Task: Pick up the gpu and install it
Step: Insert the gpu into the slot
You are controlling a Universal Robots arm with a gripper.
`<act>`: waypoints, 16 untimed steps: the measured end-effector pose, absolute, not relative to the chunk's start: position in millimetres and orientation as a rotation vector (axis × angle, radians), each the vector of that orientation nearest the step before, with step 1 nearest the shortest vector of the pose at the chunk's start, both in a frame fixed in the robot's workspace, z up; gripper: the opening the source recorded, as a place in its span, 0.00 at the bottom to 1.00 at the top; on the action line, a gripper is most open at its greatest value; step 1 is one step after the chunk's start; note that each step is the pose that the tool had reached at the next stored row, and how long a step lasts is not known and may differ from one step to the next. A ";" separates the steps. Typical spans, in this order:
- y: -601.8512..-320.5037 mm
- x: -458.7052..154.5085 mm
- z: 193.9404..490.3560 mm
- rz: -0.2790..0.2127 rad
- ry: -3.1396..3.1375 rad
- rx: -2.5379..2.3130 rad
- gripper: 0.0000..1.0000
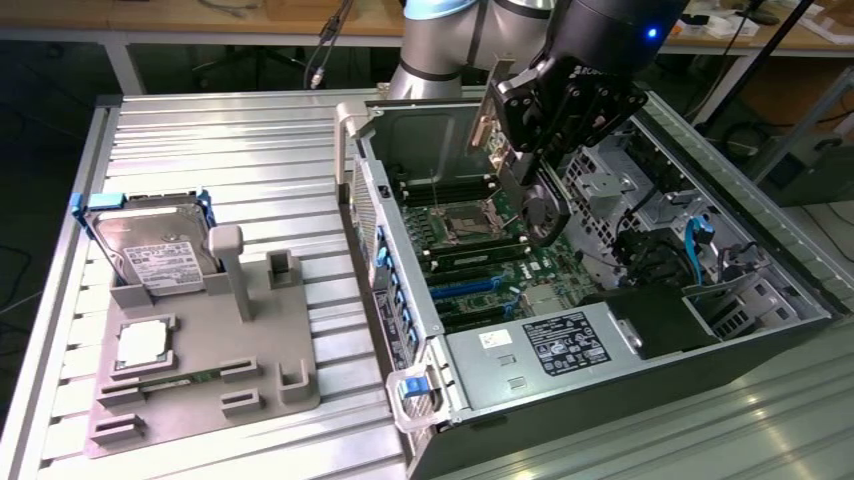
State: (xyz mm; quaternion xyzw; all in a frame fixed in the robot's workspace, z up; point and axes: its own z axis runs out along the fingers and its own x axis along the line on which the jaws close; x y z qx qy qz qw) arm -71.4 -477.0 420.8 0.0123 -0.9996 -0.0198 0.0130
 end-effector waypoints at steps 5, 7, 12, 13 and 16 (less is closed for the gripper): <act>-477.0 -71.4 420.8 -0.062 -3.115 0.038 0.27; -477.0 -71.4 420.8 -0.062 -3.115 0.042 0.27; -477.0 -71.4 420.8 -0.061 -3.113 0.093 0.27; -477.0 -71.4 420.8 -0.061 -3.112 0.103 0.27; -477.0 -71.4 420.8 -0.060 -3.110 0.143 0.27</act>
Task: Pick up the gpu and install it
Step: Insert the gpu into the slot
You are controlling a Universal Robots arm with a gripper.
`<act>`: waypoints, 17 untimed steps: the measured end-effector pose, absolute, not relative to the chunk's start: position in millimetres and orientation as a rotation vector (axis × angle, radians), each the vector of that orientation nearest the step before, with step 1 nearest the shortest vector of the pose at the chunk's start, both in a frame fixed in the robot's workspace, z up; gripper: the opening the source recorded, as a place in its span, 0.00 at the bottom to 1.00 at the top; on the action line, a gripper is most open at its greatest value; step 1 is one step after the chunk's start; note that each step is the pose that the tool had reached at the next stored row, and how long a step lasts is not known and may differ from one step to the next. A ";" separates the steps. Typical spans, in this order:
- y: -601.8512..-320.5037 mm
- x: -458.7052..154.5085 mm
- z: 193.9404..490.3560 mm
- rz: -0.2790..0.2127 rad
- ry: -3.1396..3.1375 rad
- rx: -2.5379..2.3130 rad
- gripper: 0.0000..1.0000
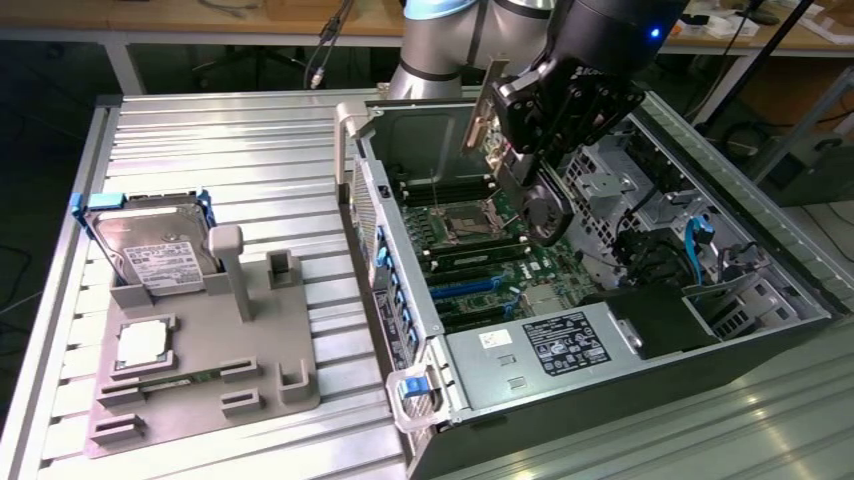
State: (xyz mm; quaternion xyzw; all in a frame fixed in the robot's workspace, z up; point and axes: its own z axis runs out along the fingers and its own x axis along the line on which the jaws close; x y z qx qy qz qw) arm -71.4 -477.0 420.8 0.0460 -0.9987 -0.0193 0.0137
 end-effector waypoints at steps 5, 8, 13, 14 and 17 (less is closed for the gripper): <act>-477.0 -71.4 420.8 -0.059 -3.106 0.208 0.27; -477.0 -71.4 420.8 -0.059 -3.102 0.250 0.27; -477.0 -71.4 420.8 -0.058 -3.097 0.302 0.27; -477.0 -71.4 420.8 -0.058 -3.096 0.312 0.27; -477.0 -71.4 420.8 -0.057 -3.093 0.338 0.27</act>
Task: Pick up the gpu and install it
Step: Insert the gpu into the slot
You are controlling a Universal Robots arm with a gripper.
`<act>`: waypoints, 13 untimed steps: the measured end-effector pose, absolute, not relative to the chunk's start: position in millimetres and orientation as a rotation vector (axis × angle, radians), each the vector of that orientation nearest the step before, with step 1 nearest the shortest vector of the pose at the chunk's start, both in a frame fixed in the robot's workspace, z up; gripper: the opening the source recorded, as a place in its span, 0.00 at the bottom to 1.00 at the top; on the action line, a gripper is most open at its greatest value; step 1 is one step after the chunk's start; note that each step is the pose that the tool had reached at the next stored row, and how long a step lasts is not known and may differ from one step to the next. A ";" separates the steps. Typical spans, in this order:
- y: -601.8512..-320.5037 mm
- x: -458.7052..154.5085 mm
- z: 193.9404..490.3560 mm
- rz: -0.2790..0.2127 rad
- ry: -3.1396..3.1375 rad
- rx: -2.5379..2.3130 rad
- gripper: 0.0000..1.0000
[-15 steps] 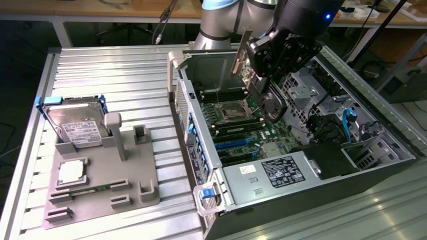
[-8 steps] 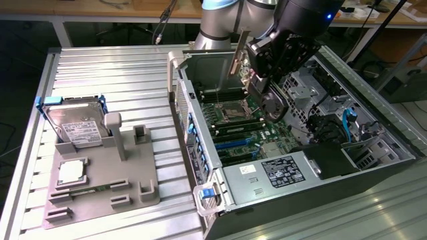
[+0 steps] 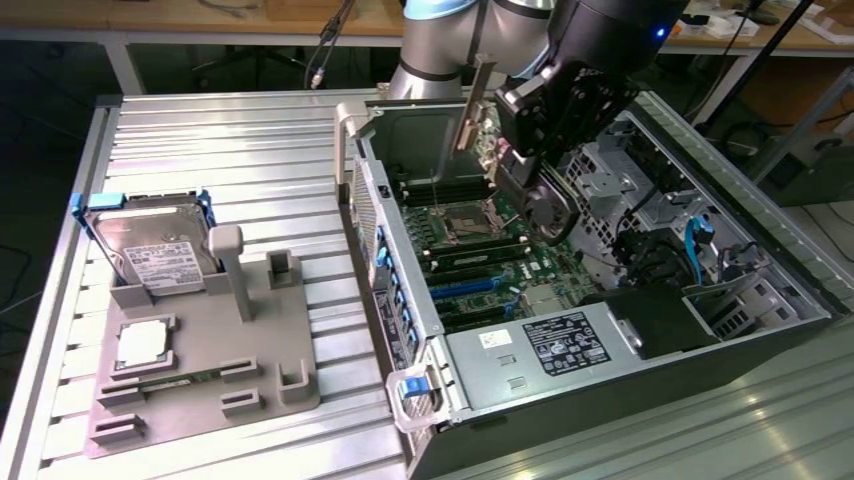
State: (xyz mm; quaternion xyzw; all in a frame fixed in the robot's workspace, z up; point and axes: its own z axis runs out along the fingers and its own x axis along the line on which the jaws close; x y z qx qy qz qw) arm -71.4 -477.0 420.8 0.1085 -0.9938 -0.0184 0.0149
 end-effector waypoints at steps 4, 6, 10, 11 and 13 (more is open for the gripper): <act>-477.0 -71.4 420.8 -0.057 -3.088 0.376 0.27; -477.0 -71.4 420.8 -0.057 -3.086 0.395 0.27; -477.0 -71.4 420.8 -0.056 -3.080 0.430 0.27; -477.0 -71.4 420.8 -0.056 -3.079 0.440 0.27; -477.0 -71.4 420.8 -0.055 -3.076 0.455 0.27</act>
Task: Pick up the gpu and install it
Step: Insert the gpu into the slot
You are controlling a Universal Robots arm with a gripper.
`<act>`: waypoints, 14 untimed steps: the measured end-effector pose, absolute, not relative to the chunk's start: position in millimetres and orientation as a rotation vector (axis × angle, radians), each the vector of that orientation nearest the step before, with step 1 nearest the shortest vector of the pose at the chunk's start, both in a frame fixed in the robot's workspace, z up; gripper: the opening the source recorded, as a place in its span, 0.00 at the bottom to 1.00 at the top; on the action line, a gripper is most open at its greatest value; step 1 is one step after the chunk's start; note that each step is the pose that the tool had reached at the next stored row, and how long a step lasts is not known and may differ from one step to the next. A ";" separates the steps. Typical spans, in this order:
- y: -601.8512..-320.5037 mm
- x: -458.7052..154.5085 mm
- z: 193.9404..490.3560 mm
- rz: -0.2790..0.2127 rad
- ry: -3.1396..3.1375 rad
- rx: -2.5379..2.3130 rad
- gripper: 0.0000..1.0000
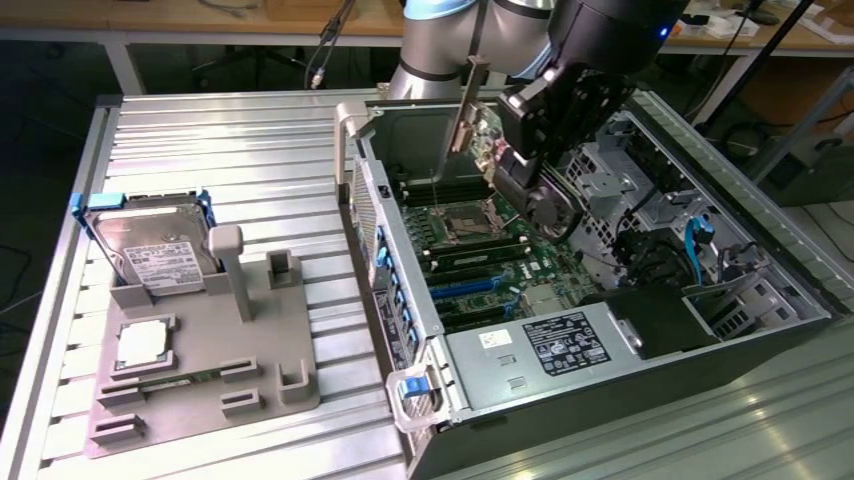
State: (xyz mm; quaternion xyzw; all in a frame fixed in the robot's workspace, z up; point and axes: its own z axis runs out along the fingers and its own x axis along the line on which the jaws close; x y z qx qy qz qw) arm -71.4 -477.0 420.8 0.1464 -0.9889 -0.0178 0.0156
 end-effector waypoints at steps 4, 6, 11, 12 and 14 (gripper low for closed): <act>-477.0 -71.4 420.8 -0.055 -3.071 0.490 0.27; -477.0 -71.4 420.8 -0.054 -3.067 0.510 0.27; -477.0 -71.4 420.8 -0.051 -3.034 0.673 0.27; -477.0 -71.4 420.8 -0.051 -3.025 0.709 0.27; -477.0 -71.4 420.8 -0.050 -3.009 0.771 0.27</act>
